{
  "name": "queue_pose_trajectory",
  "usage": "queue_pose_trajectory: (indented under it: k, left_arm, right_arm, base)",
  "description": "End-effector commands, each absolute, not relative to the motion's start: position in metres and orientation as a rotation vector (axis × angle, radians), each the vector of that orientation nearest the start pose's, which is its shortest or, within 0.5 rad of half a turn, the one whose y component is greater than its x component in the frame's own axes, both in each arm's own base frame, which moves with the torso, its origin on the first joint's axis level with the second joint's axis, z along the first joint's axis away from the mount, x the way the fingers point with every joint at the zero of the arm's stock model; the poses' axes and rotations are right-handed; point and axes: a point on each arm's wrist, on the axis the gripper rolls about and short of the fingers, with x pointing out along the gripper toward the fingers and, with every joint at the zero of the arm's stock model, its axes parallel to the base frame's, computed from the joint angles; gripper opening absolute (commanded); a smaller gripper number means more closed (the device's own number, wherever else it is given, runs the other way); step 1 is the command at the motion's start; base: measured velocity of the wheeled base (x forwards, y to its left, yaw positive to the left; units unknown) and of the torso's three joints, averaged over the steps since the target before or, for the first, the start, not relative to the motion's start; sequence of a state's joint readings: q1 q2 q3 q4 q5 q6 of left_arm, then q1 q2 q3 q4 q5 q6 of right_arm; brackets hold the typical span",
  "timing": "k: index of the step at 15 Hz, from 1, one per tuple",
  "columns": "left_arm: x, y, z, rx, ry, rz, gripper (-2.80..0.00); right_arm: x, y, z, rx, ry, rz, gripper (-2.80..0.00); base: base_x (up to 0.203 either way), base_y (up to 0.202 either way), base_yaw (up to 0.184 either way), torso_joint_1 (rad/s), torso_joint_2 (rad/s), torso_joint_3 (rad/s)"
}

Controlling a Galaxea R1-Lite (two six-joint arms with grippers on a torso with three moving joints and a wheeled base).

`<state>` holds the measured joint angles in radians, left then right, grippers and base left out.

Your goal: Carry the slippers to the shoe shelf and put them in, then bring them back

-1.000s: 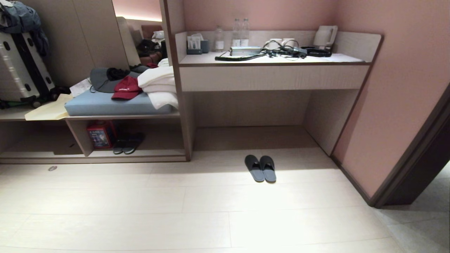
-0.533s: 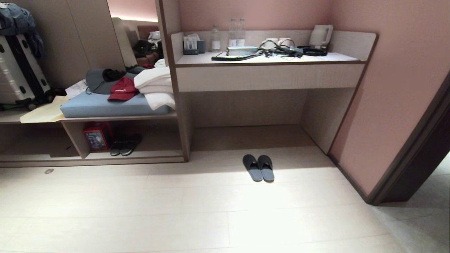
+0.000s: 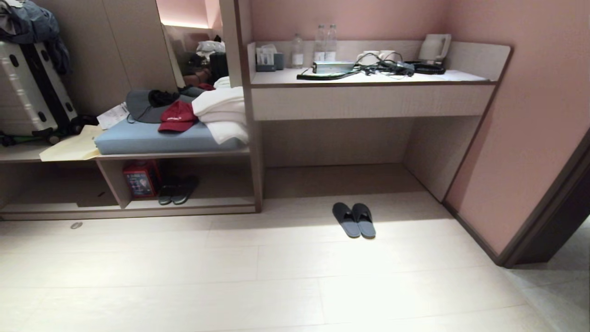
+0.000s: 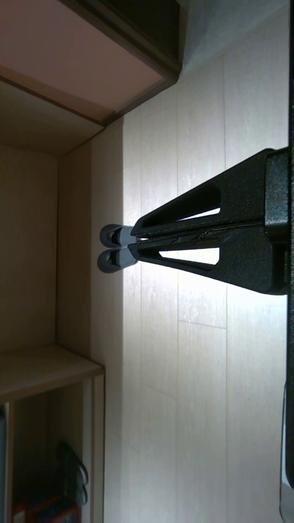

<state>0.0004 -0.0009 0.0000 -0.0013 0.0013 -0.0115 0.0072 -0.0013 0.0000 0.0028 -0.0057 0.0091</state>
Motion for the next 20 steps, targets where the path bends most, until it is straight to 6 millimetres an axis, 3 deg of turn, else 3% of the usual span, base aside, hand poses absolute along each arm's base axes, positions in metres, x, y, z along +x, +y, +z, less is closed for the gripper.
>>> queue_pose_trajectory:
  k: [1, 20]
  left_arm:
    - [-0.0228, 0.0000, 0.0756, -0.012, -0.002, 0.002, -2.80]
    - [-0.0228, 0.0000, 0.0756, -0.012, -0.002, 0.003, -2.80]
  right_arm:
    - [-0.0228, -0.0003, 0.0752, 0.009, 0.003, 0.002, -2.80]
    - [-0.0228, -0.0003, 0.0752, 0.009, 0.003, 0.001, -2.80]
  base:
    - [0.000, 0.192, -0.002, 0.006, 0.00, 0.007]
    - [0.000, 0.195, -0.003, 0.003, 0.00, 0.002]
